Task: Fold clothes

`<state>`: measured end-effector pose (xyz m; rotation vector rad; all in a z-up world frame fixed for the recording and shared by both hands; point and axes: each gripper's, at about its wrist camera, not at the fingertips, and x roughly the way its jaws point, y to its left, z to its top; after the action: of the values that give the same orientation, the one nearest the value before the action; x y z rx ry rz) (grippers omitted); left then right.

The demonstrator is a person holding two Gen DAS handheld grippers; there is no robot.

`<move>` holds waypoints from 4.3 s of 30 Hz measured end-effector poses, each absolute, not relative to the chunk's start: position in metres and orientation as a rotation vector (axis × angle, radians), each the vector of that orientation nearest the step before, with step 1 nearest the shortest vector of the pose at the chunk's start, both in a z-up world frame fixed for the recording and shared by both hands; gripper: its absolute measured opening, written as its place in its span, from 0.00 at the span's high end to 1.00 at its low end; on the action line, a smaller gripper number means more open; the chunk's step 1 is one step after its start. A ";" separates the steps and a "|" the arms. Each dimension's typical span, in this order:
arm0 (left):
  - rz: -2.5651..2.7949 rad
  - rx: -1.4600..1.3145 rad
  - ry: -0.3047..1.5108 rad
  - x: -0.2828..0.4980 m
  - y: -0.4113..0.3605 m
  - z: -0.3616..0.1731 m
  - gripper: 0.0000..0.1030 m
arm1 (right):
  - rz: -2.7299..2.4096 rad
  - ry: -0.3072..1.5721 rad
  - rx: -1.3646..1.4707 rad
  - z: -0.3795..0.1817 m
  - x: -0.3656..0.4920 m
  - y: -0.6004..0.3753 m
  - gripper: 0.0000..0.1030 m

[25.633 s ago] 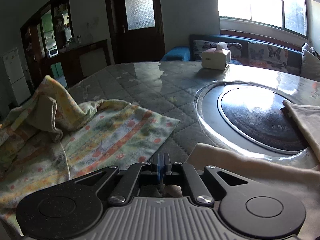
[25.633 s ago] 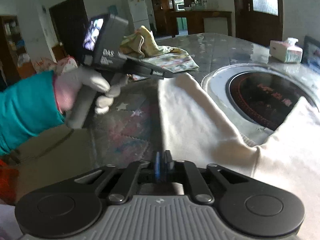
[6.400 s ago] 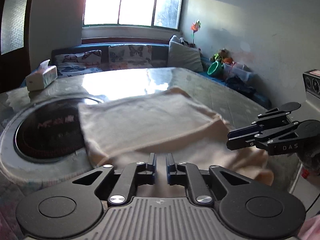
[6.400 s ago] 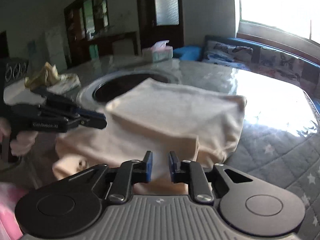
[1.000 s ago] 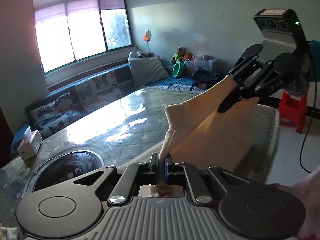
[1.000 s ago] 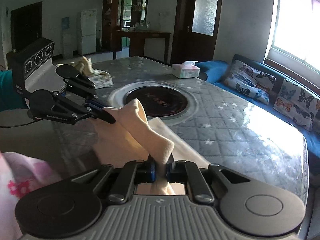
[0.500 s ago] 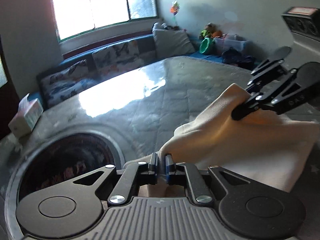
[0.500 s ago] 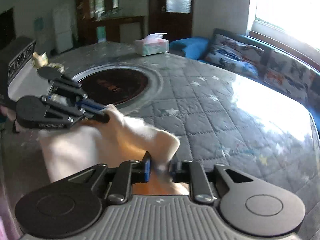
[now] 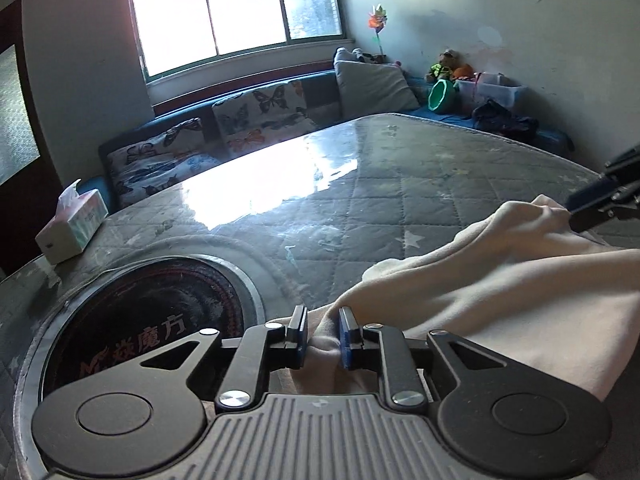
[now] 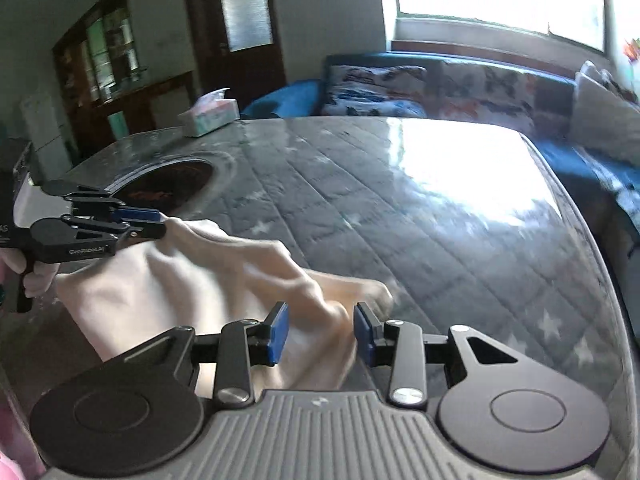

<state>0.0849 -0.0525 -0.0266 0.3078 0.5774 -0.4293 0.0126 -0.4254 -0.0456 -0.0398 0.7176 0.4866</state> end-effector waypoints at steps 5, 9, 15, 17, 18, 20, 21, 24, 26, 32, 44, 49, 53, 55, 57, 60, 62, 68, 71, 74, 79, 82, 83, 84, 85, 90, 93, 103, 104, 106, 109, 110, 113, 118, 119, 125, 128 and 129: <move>-0.413 0.316 0.578 0.084 -0.054 -0.028 0.79 | 0.468 0.714 -0.009 -0.054 0.015 -0.427 0.72; -0.404 0.329 0.573 0.084 -0.056 -0.029 0.78 | 0.460 0.719 -0.007 -0.059 0.017 -0.424 0.76; -0.401 0.333 0.573 0.083 -0.056 -0.030 0.77 | 0.449 0.634 -0.171 -0.051 0.003 -0.403 0.76; -0.400 0.332 0.572 0.083 -0.056 -0.030 0.77 | 0.458 0.652 -0.175 -0.052 0.007 -0.401 0.76; -0.400 0.332 0.572 0.083 -0.056 -0.030 0.76 | 0.454 0.659 -0.165 -0.053 0.010 -0.403 0.76; -0.399 0.332 0.572 0.082 -0.056 -0.030 0.76 | 0.455 0.672 -0.132 -0.055 0.014 -0.407 0.76; -0.399 0.332 0.572 0.082 -0.056 -0.031 0.76 | 0.461 0.683 -0.092 -0.056 0.016 -0.412 0.76; -0.397 0.330 0.573 0.083 -0.056 -0.031 0.75 | 0.477 0.712 -0.050 -0.059 0.019 -0.418 0.76; -0.395 0.331 0.571 0.083 -0.056 -0.031 0.75 | 0.477 0.706 -0.048 -0.059 0.017 -0.419 0.82; -0.392 0.337 0.569 0.083 -0.056 -0.031 0.74 | 0.453 0.643 -0.132 -0.042 0.009 -0.414 0.97; -0.371 0.350 0.551 0.079 -0.055 -0.032 0.62 | 0.389 0.629 -0.223 -0.058 0.013 -0.409 0.94; -0.364 0.318 0.531 0.071 -0.053 -0.022 0.61 | 0.388 0.598 -0.222 -0.042 0.004 -0.411 0.94; -0.377 0.317 0.497 0.061 -0.062 -0.013 0.61 | 0.477 0.592 -0.183 -0.028 0.008 -0.396 0.94; -0.398 0.321 0.490 0.059 -0.068 -0.011 0.61 | 0.527 0.606 -0.172 -0.028 0.017 -0.381 0.94; -0.441 0.308 0.505 0.060 -0.075 -0.011 0.64 | 0.567 0.614 -0.187 -0.031 0.026 -0.365 0.94; -0.491 0.291 0.519 0.067 -0.086 -0.011 0.79 | 0.600 0.641 -0.200 -0.037 0.040 -0.346 0.94; -0.510 0.278 0.534 0.074 -0.092 -0.014 0.84 | 0.601 0.662 -0.204 -0.044 0.047 -0.338 0.94; -0.516 0.262 0.593 0.093 -0.099 -0.023 0.86 | 0.574 0.690 -0.204 -0.059 0.053 -0.331 0.94; -0.514 0.255 0.602 0.097 -0.098 -0.021 0.85 | 0.587 0.684 -0.212 -0.053 0.051 -0.329 0.94; -0.508 0.262 0.601 0.100 -0.098 -0.022 0.82 | 0.603 0.685 -0.221 -0.050 0.053 -0.324 0.93; -0.497 0.247 0.569 0.092 -0.091 -0.019 0.79 | 0.599 0.716 -0.233 -0.054 0.063 -0.318 0.92; -0.494 0.230 0.528 0.080 -0.082 -0.014 0.77 | 0.612 0.703 -0.238 -0.047 0.060 -0.317 0.91; -0.487 0.219 0.509 0.073 -0.078 -0.011 0.75 | 0.624 0.696 -0.238 -0.044 0.059 -0.315 0.90; -0.478 0.213 0.494 0.066 -0.075 -0.008 0.73 | 0.636 0.691 -0.238 -0.041 0.058 -0.314 0.90; -0.469 0.213 0.479 0.059 -0.072 -0.005 0.72 | 0.650 0.692 -0.239 -0.040 0.057 -0.310 0.90; -0.457 0.186 0.477 0.023 -0.059 0.000 0.72 | 0.709 0.711 -0.271 -0.043 0.060 -0.288 0.90; -0.459 0.167 0.501 0.005 -0.055 -0.004 0.72 | 0.716 0.722 -0.291 -0.051 0.064 -0.275 0.90; -0.453 0.140 0.539 -0.017 -0.052 -0.019 0.67 | 0.729 0.682 -0.300 -0.045 0.060 -0.259 0.84; -0.451 0.139 0.541 -0.017 -0.052 -0.019 0.66 | 0.744 0.679 -0.310 -0.043 0.057 -0.256 0.83; -0.448 0.136 0.545 -0.017 -0.052 -0.021 0.65 | 0.770 0.681 -0.327 -0.043 0.054 -0.248 0.83; -0.446 0.125 0.552 -0.018 -0.050 -0.022 0.62 | 0.787 0.705 -0.343 -0.053 0.059 -0.233 0.83; -0.446 0.122 0.556 -0.017 -0.049 -0.023 0.61 | 0.787 0.709 -0.348 -0.056 0.061 -0.230 0.82; -0.452 0.115 0.559 -0.016 -0.048 -0.023 0.54 | 0.795 0.699 -0.338 -0.057 0.065 -0.225 0.80; -0.449 0.090 0.563 -0.013 -0.043 -0.020 0.34 | 0.773 0.659 -0.307 -0.039 0.055 -0.244 0.75; -0.449 0.082 0.558 -0.013 -0.041 -0.018 0.31 | 0.769 0.655 -0.309 -0.037 0.051 -0.249 0.75; -0.450 0.004 0.509 -0.013 -0.032 0.000 0.10 | 0.714 0.643 -0.325 -0.040 0.023 -0.285 0.75; -0.469 -0.047 0.489 -0.009 -0.033 0.006 0.01 | 0.693 0.666 -0.311 -0.049 0.017 -0.296 0.73; -0.473 -0.058 0.485 -0.007 -0.034 0.008 0.00 | 0.684 0.671 -0.299 -0.052 0.016 -0.300 0.72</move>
<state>-0.0067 -0.0343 0.0079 -0.0575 0.4848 -0.4726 0.0159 -0.3003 -0.0523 -0.2993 0.6705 0.6837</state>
